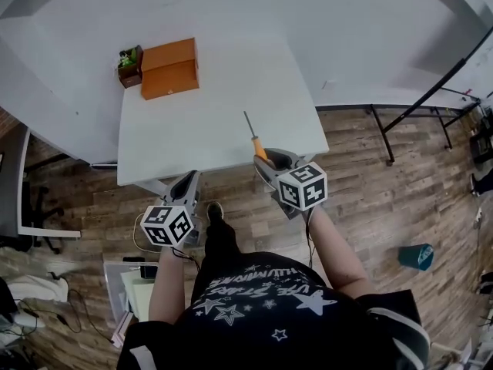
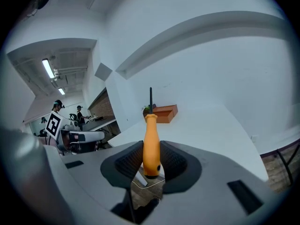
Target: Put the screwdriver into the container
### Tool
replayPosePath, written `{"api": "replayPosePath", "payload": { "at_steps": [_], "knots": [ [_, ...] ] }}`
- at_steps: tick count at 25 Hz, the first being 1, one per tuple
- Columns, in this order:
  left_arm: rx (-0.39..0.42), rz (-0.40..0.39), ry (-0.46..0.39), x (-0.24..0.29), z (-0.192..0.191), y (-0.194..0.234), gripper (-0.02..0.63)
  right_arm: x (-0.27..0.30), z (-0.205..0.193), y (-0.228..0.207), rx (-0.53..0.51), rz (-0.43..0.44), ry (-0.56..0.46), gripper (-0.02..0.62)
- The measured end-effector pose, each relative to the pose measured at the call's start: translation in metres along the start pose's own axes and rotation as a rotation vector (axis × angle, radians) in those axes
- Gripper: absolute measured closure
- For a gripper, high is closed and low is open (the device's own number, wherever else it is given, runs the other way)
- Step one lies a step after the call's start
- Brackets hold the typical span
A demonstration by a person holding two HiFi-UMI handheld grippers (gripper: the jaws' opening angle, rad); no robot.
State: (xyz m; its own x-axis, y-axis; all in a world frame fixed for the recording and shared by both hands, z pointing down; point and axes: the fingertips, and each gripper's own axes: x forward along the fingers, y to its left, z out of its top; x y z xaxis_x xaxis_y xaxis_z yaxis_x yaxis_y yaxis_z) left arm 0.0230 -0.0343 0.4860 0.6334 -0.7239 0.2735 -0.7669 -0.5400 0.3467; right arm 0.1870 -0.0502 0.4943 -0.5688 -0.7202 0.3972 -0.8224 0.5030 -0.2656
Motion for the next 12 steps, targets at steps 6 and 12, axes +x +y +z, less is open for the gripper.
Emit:
{"api": "replayPosePath", "payload": {
  "at_steps": [6, 12],
  "knots": [
    [-0.004, -0.01, 0.024, 0.056, 0.043, 0.072, 0.584, 0.083, 0.04, -0.028, 0.007, -0.012, 0.016, 0.465],
    [-0.021, -0.008, 0.013, 0.089, 0.085, 0.134, 0.584, 0.152, 0.076, -0.042, 0.015, -0.017, 0.031, 0.465]
  ]
}}
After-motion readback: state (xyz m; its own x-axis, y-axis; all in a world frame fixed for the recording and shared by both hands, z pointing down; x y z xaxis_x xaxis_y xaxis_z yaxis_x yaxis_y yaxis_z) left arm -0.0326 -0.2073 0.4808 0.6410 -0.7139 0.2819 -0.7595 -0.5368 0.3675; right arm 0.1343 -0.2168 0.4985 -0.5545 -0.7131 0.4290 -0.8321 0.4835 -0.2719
